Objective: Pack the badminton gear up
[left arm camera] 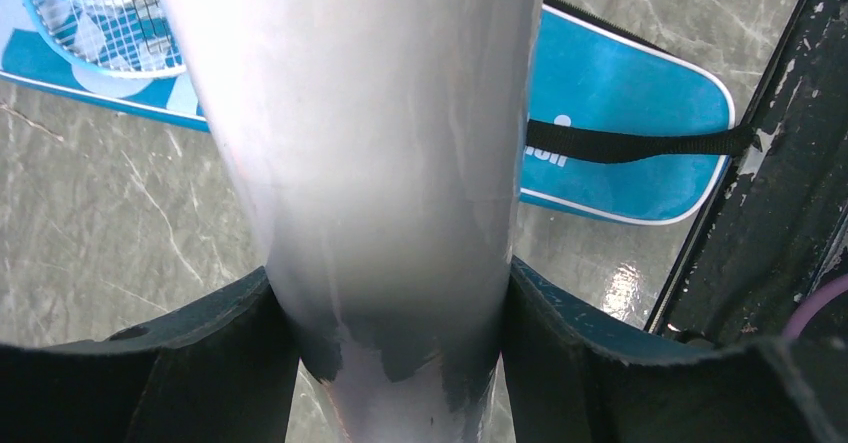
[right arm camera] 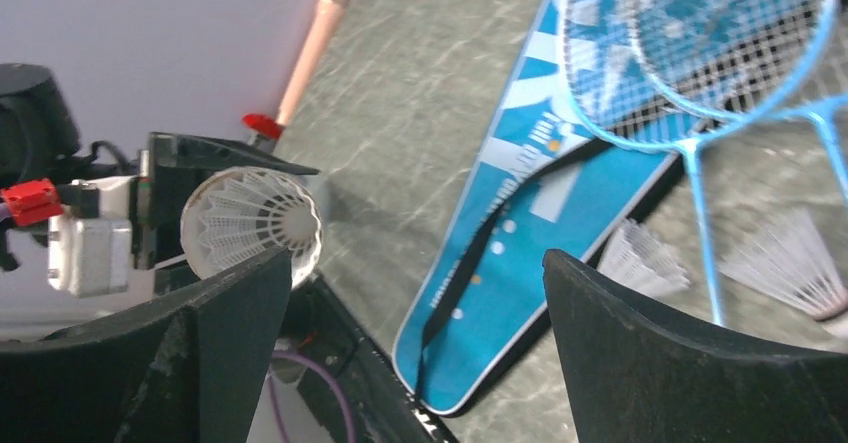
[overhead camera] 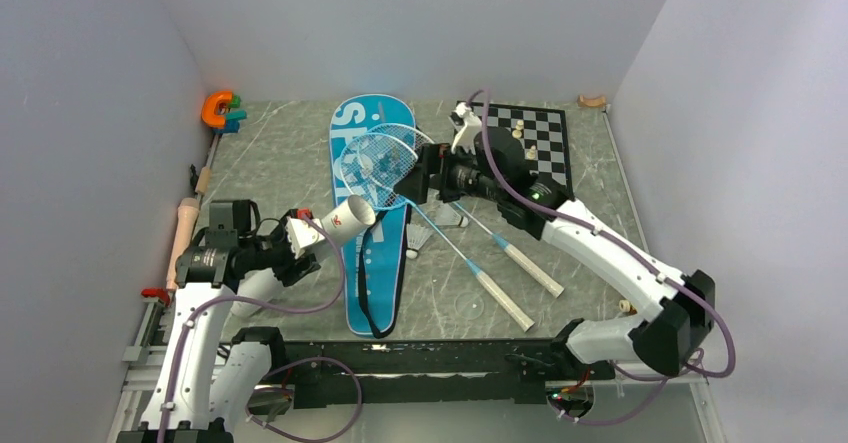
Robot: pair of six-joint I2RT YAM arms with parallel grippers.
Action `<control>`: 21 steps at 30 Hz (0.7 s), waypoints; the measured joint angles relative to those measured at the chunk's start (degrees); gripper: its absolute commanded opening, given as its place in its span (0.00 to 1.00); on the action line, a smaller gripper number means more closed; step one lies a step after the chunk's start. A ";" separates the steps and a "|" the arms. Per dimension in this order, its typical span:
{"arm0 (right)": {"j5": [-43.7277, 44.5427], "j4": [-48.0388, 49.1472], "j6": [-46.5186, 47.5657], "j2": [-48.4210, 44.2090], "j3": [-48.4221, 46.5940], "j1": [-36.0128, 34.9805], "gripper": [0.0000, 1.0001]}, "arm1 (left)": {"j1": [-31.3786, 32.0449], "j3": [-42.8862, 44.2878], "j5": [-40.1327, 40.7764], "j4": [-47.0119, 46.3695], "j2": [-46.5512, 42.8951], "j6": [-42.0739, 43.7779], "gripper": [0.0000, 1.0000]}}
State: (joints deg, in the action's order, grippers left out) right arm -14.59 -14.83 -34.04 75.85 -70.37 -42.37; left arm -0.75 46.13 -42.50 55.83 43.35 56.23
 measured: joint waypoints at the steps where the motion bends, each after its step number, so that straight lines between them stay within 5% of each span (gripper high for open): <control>1: 1.40 -0.55 0.07 -1.11 1.01 0.50 1.00 | 0.00 -0.55 0.46 -0.39 0.02 -0.39 0.46; 9: 17.25 -5.95 1.53 1.14 10.58 -5.99 0.96 | 0.02 -2.43 2.34 -1.81 0.39 -2.19 0.47; 21: 17.03 -2.36 5.03 11.10 9.35 -0.68 0.88 | 0.04 -2.51 2.43 -0.24 -1.05 -2.08 0.48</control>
State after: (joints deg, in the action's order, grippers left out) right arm 2.44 -17.19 -29.02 86.96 -61.01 -43.05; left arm -0.71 43.62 -40.07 55.59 42.30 54.15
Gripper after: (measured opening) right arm 0.935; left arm 0.658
